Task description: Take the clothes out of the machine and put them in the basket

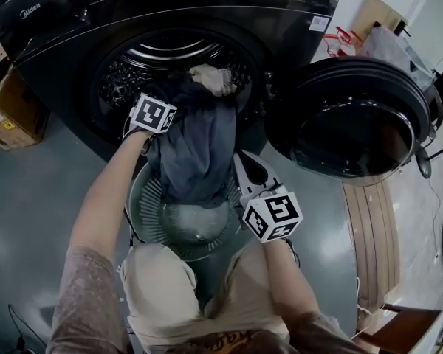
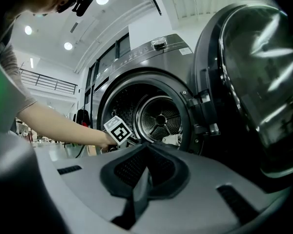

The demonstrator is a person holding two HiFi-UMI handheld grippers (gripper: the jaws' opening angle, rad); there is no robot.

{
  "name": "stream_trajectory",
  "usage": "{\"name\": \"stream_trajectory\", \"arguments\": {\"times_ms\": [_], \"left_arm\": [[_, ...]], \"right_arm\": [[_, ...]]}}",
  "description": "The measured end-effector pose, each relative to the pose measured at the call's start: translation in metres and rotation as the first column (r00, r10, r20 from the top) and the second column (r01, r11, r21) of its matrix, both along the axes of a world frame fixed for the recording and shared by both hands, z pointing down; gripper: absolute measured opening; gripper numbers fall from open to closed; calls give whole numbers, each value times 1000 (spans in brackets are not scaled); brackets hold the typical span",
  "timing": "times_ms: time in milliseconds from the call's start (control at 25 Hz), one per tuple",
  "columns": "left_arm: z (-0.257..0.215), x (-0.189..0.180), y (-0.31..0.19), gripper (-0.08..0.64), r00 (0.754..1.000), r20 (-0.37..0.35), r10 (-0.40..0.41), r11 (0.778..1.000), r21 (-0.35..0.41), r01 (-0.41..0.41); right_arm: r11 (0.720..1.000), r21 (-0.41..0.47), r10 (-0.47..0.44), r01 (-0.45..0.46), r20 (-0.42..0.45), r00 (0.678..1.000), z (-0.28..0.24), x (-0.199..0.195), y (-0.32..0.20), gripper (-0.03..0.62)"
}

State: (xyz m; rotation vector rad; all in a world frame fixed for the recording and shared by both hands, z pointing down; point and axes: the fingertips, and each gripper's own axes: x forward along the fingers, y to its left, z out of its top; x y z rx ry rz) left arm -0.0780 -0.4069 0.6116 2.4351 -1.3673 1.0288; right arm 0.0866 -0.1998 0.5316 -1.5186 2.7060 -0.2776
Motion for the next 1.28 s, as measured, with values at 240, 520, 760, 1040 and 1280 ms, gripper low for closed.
{"name": "stream_trajectory", "arguments": {"times_ms": [240,520,760,1040,1280], "left_arm": [[7,11,8,301,995,-103,17,995,-97,-27],[-6,22,18,37,998,-11,58,998,2,-58],[-50,26,47,32,982,-150,112,994,34,-108],[-88,52,149,32,923,-250,292,954,11,-298],[-95,58,209,32,894,-302,330,933,-42,-358]], "right_arm": [[1000,-2,16,-16,4,1000,0,4,-3,-5],[1000,-1,15,-15,-3,1000,1,0,-5,-5],[999,-10,41,-41,0,999,4,10,-8,-5],[998,-23,62,-61,19,998,8,15,-12,-5],[998,-25,59,-58,16,998,11,16,-12,-5]]}}
